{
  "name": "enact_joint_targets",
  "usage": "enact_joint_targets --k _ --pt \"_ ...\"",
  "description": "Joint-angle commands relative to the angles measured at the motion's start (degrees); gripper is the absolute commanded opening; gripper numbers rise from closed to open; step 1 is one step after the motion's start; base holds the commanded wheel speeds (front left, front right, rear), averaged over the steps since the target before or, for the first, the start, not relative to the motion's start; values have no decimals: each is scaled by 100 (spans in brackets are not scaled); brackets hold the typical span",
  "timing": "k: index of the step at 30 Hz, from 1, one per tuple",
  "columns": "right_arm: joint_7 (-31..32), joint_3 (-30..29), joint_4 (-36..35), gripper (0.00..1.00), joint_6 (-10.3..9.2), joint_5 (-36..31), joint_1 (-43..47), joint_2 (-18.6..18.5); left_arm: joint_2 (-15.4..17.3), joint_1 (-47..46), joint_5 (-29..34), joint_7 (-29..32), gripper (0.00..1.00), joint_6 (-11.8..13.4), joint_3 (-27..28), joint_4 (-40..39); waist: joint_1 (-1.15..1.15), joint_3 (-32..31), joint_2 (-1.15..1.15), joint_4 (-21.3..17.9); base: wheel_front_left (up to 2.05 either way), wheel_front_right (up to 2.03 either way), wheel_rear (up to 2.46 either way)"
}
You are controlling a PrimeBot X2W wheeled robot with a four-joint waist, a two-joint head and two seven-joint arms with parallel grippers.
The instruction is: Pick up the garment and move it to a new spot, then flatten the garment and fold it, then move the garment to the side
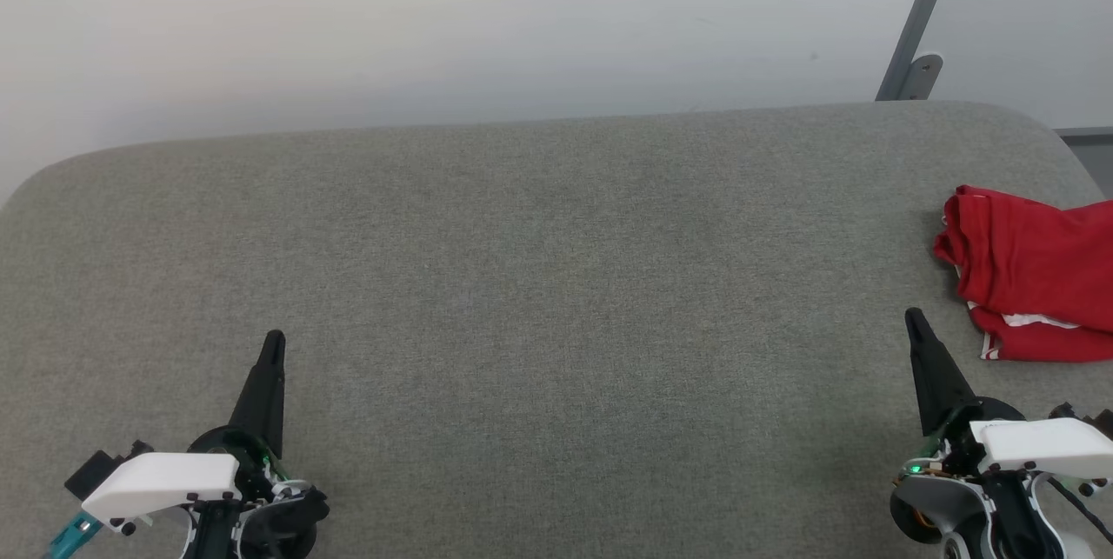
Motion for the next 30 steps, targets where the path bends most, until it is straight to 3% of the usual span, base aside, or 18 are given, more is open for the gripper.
enact_joint_targets --k 1,30 --pt "7 -4 16 0 -2 21 -27 9 4 -72 -1 16 0 -18 16 -3 0 0 0 0 0 0 0" --pt "7 -4 16 0 -2 22 -27 9 3 -73 2 19 0 -18 18 -3 0 0 0 0 0 0 0"
